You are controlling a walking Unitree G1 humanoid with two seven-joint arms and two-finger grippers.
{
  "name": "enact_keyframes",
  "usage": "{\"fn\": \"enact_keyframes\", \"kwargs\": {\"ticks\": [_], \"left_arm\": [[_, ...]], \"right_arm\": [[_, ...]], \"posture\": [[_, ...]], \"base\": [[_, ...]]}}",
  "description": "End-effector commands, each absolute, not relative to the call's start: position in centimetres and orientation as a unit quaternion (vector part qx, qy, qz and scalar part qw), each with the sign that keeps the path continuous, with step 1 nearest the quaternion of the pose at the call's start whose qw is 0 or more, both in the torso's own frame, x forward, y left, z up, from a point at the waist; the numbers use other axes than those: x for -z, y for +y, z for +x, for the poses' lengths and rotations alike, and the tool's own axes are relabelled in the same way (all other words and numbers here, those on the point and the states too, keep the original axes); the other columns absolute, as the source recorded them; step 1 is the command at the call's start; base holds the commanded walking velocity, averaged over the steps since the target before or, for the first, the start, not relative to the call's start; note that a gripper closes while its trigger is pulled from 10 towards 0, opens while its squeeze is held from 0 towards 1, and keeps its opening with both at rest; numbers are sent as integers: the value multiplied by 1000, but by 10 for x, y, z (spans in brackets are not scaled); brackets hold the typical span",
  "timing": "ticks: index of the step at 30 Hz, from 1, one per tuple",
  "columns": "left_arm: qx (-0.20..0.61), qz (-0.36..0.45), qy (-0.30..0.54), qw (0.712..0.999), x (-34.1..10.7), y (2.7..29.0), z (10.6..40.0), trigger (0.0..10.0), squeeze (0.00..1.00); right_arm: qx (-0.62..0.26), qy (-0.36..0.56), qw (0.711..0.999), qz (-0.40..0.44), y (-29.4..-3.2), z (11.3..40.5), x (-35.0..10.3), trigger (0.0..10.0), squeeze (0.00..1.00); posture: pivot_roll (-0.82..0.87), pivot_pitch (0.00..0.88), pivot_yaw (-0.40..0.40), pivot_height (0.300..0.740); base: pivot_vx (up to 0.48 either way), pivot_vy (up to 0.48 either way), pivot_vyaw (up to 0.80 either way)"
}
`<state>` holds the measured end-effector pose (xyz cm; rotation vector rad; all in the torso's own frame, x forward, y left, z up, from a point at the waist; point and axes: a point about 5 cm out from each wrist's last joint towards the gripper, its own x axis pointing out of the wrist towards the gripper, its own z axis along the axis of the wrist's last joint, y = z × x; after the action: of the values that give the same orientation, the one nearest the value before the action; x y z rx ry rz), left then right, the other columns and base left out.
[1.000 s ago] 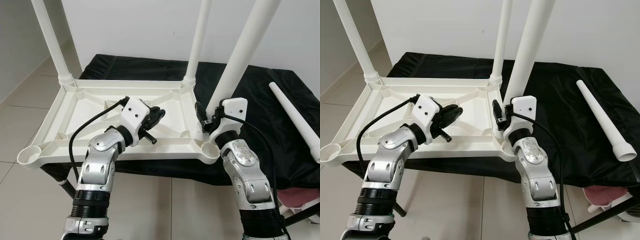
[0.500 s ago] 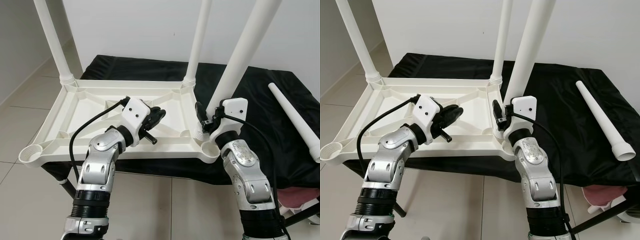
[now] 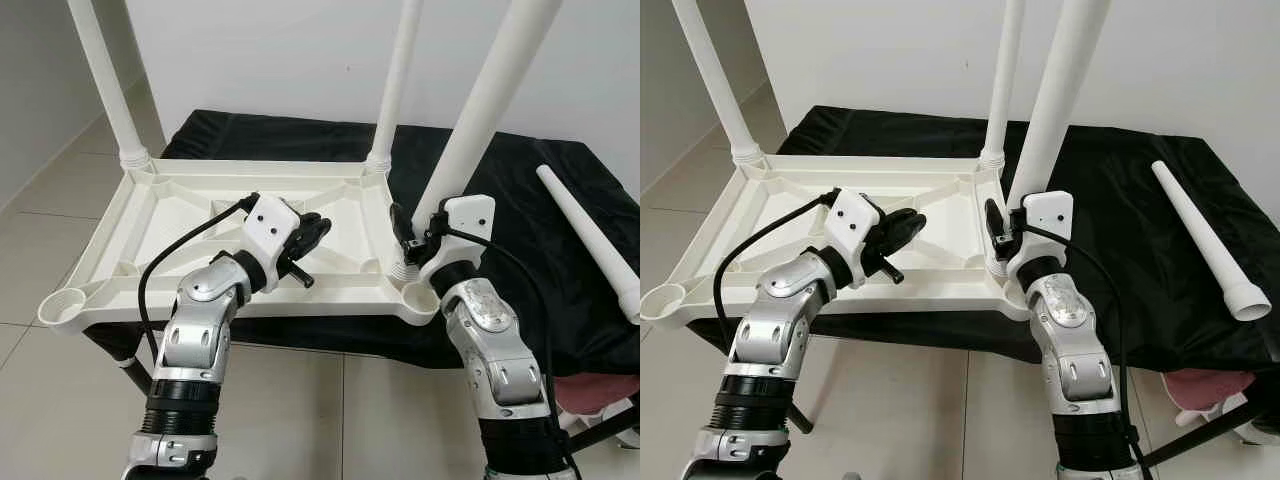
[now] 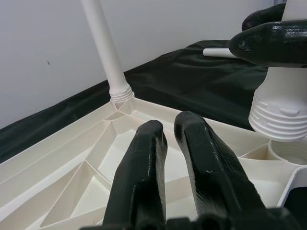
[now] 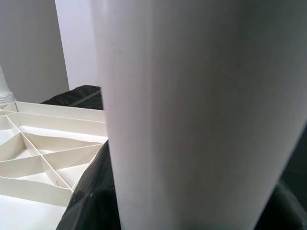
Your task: Building children table
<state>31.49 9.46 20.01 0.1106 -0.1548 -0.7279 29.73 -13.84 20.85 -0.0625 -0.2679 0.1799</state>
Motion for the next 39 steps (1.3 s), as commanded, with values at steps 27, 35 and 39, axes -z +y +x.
{"fn": "enact_keyframes", "kwargs": {"ticks": [27,35,39], "left_arm": [[149,64,-52,985,-180,133,313,10000,0],[172,61,-56,982,-182,127,312,10000,0],[203,50,-80,975,-196,121,310,10000,0]], "right_arm": [[-243,-115,963,-23,-97,294,-194,10000,0],[-264,-119,957,-31,-97,293,-194,10000,0],[-279,-116,952,-47,-102,291,-194,10000,0]], "posture": [[52,0,0,740],[43,0,0,740],[42,0,0,740]], "base": [[0,0,0],[0,0,0],[0,0,0]]}}
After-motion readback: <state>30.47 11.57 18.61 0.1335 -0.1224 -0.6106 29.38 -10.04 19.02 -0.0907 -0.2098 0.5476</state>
